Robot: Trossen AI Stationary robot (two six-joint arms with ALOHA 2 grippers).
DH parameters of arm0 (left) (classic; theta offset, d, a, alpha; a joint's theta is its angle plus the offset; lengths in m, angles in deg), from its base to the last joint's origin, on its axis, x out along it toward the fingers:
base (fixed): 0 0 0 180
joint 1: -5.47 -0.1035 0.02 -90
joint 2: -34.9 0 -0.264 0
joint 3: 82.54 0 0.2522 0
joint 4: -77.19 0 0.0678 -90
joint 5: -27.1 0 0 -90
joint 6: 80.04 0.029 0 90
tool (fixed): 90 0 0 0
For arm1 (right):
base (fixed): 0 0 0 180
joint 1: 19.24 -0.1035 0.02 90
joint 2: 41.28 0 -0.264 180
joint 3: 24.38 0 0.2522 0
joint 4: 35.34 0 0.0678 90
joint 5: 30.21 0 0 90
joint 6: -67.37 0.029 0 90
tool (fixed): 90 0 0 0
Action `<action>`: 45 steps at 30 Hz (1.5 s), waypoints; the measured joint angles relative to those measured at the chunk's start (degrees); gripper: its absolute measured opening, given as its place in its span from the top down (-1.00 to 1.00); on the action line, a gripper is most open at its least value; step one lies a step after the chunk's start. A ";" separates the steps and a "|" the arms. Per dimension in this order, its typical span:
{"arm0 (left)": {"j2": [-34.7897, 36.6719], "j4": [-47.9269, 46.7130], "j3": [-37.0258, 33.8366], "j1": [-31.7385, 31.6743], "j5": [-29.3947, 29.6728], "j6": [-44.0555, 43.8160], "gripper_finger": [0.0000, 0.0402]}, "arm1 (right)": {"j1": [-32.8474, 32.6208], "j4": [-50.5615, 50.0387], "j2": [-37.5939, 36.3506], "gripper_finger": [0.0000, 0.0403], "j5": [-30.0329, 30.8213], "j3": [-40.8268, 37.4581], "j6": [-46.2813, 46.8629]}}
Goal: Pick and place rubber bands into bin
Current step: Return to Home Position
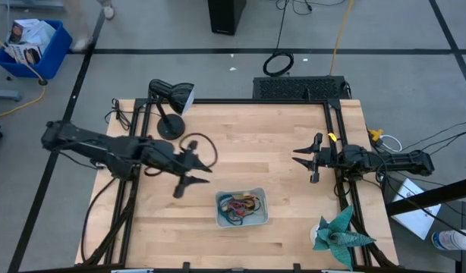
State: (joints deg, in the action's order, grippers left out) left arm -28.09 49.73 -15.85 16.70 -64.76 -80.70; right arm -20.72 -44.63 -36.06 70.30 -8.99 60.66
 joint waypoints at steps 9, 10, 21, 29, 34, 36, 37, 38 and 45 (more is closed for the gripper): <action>13.58 -0.88 -8.79 -0.22 4.96 0.42 0.19 | 0.00 0.49 0.00 0.42 0.19 0.00 -0.04; 15.59 0.61 -11.04 -0.35 4.93 0.30 0.19 | 0.00 0.73 0.00 0.42 0.19 0.00 -0.04; 38.61 7.15 -29.18 -2.92 4.95 -2.62 0.19 | 0.00 1.10 0.00 0.42 0.19 0.00 -0.02; 49.68 7.43 -36.64 -4.38 4.95 -3.30 0.19 | -0.01 1.10 0.00 0.42 0.19 -0.01 -0.02; 54.34 7.73 -40.48 -5.27 4.96 -4.46 0.19 | -0.02 1.09 0.00 0.42 0.19 0.00 0.00; 55.88 8.26 -42.33 -5.65 4.97 -5.19 0.19 | -0.01 1.09 0.00 0.42 0.19 -0.01 0.00; 56.62 8.33 -43.12 -5.87 4.96 -5.65 0.19 | 0.00 1.09 0.00 0.42 0.19 -0.02 0.00; 57.28 8.32 -43.88 -6.07 4.97 -5.97 0.19 | -0.02 1.09 0.00 0.42 0.19 0.00 0.00; 61.01 8.36 -47.27 -7.35 4.95 -6.33 0.19 | 0.00 1.09 0.00 0.42 0.19 0.00 0.25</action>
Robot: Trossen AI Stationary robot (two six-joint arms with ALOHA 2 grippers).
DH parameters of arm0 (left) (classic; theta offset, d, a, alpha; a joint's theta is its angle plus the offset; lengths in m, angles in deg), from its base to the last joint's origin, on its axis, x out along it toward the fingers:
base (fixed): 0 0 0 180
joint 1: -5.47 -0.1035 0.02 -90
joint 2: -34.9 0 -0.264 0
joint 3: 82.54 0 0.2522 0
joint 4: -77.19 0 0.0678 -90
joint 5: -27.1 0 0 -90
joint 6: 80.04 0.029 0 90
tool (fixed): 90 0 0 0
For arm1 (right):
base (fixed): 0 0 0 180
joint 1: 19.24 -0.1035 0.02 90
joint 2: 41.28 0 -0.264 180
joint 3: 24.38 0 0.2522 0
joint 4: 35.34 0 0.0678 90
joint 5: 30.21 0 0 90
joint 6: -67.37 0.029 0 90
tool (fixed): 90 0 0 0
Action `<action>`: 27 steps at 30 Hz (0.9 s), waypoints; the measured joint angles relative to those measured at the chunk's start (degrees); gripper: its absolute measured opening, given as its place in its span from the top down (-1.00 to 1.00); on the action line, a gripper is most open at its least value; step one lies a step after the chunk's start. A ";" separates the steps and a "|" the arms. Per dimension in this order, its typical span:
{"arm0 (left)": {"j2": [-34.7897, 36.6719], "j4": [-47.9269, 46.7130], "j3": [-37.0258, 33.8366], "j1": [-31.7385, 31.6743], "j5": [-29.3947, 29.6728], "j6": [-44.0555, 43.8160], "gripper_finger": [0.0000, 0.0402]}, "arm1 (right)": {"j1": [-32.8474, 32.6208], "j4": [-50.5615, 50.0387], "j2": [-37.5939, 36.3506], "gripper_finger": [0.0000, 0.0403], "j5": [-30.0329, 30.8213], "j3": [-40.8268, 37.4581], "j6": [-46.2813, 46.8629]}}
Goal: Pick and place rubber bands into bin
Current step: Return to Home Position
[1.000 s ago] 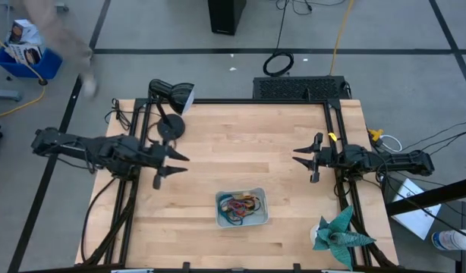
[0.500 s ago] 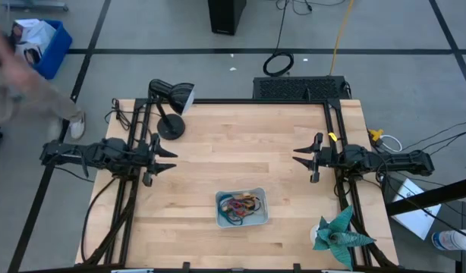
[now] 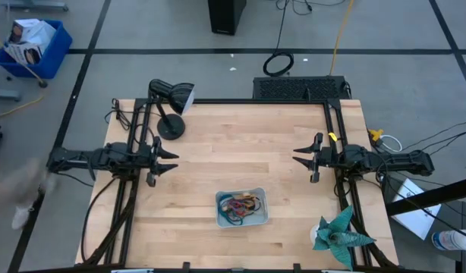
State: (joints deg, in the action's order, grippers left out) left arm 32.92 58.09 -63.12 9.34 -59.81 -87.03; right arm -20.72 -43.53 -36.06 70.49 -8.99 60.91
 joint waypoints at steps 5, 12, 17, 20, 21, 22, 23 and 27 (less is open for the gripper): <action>1.62 0.65 -1.50 -1.02 0.00 0.00 0.19 | 0.00 -0.02 0.00 0.42 0.00 -0.01 0.00; 1.79 3.37 -3.66 -2.16 -0.04 -0.71 0.19 | -0.02 -0.04 0.00 0.42 0.00 0.00 0.00; 1.73 3.30 -3.68 -2.35 -0.04 0.10 0.19 | 0.00 -0.07 0.00 0.42 0.00 -0.02 0.47; 1.60 3.19 -3.68 -2.35 -0.04 2.50 0.19 | 0.00 -0.26 0.00 0.42 0.00 -0.02 3.03; 1.62 3.19 -3.68 -2.35 -0.04 3.15 0.19 | -0.02 -0.28 0.00 0.42 -0.04 -0.02 3.87; 1.60 3.15 -3.68 -2.35 -0.04 3.75 0.19 | 0.00 -0.49 -0.02 0.42 -0.11 -0.02 4.46; 1.60 3.13 -3.68 -2.35 -0.04 4.09 0.19 | -0.02 -0.83 -0.02 0.42 -0.13 -0.02 4.89; 1.60 3.10 -3.68 -2.35 -0.02 4.10 0.19 | -0.02 -1.03 -0.02 0.42 -0.14 -0.02 5.79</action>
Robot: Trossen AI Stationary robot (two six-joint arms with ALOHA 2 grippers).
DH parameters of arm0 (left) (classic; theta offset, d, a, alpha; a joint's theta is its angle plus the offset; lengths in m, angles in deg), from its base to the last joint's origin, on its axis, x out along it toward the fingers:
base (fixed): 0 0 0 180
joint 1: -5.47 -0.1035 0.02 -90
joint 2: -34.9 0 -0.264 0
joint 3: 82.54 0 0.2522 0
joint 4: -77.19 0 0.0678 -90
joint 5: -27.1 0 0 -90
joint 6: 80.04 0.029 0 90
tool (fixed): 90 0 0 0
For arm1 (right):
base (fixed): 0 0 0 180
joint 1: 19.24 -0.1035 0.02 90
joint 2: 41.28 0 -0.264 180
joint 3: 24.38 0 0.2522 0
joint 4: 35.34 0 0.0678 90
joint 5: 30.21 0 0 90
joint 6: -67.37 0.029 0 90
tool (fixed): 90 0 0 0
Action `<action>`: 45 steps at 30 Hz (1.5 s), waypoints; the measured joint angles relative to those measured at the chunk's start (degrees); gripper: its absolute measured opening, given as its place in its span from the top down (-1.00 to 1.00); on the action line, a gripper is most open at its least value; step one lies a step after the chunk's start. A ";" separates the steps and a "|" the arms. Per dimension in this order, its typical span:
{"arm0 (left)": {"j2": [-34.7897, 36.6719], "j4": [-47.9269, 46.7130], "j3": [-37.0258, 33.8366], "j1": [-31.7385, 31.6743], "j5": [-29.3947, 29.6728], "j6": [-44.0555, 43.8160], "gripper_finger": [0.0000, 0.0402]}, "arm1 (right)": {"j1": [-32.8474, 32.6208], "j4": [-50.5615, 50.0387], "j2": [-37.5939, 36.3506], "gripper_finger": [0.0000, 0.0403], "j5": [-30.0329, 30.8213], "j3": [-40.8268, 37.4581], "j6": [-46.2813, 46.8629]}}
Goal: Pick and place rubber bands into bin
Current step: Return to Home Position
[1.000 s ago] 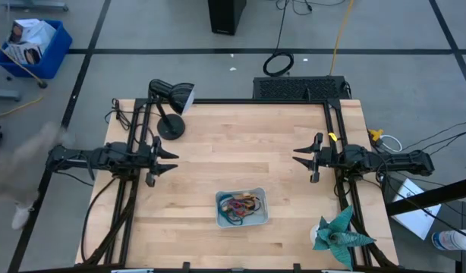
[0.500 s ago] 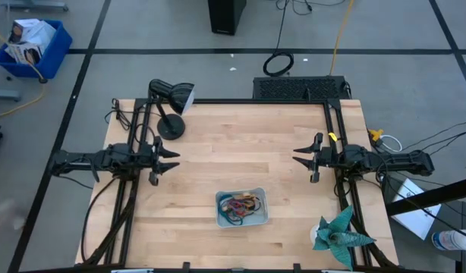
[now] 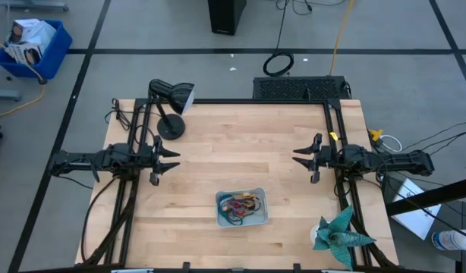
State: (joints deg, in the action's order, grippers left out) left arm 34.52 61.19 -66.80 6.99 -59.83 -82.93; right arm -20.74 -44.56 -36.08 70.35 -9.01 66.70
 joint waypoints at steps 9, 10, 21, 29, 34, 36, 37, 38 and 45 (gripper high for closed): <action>0.00 0.02 -0.02 0.00 0.00 -0.26 0.19 | 0.02 0.02 -0.01 0.42 3.43 0.00 0.42; 0.00 0.02 -0.02 0.00 0.00 -0.26 0.19 | 0.02 -0.34 0.02 0.42 2.86 0.00 0.44; 0.00 0.71 -0.16 0.00 0.00 -0.40 0.19 | -0.05 -2.45 0.02 0.42 2.61 0.00 4.42; 0.00 1.93 -0.28 0.00 0.02 -0.38 0.19 | -0.05 -2.28 0.02 0.42 2.63 0.00 5.92; 0.00 2.01 -0.28 0.00 0.02 -0.38 0.19 | -0.05 -2.27 0.02 0.42 2.64 0.00 6.01; 0.00 2.06 -0.28 0.00 0.02 -0.38 0.19 | -0.05 -2.25 0.02 0.42 2.63 0.00 6.01; 0.00 2.11 -0.28 0.00 0.02 -0.38 0.19 | -0.05 -2.25 0.02 0.42 2.65 0.00 6.01; 0.00 2.13 -0.27 0.00 0.02 -0.38 0.19 | -0.05 -2.25 0.02 0.42 2.65 0.00 6.01; 0.00 2.21 -0.24 0.00 0.02 -0.38 0.19 | -0.05 -2.23 0.02 0.42 2.65 0.00 6.01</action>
